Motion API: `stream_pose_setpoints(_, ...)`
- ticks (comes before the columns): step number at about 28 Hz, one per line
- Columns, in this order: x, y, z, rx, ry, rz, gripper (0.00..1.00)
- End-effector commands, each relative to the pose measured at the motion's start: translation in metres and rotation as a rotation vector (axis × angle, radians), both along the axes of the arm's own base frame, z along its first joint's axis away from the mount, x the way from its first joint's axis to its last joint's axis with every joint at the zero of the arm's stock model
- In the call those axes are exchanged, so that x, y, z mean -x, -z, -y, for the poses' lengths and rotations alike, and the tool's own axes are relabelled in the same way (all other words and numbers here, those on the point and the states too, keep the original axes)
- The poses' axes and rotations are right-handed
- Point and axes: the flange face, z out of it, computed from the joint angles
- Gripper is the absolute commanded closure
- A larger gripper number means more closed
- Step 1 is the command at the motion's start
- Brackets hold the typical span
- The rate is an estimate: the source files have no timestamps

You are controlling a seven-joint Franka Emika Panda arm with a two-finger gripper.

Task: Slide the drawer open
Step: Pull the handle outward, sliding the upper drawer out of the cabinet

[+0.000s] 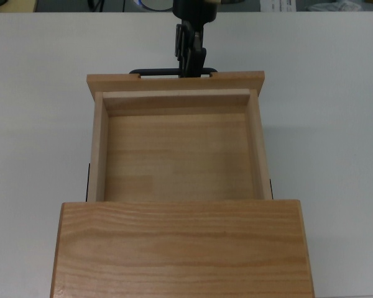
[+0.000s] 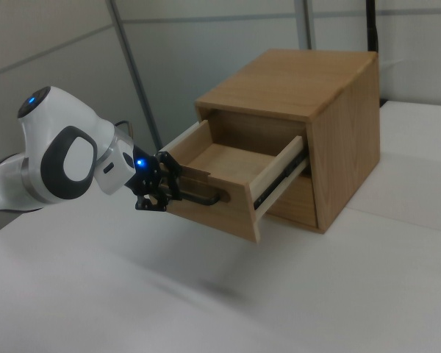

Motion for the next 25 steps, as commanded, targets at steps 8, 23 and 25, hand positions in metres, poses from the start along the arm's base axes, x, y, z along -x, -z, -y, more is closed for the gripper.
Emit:
stream_pose_setpoints(8,0.020,0.011,0.008,0.002,0.016,-0.096,0.53)
stream_pose_setpoints(23,0.019,0.000,0.010,0.020,-0.038,-0.110,0.00)
stream_pose_setpoints(25,0.019,-0.008,0.014,0.017,-0.034,-0.098,0.00)
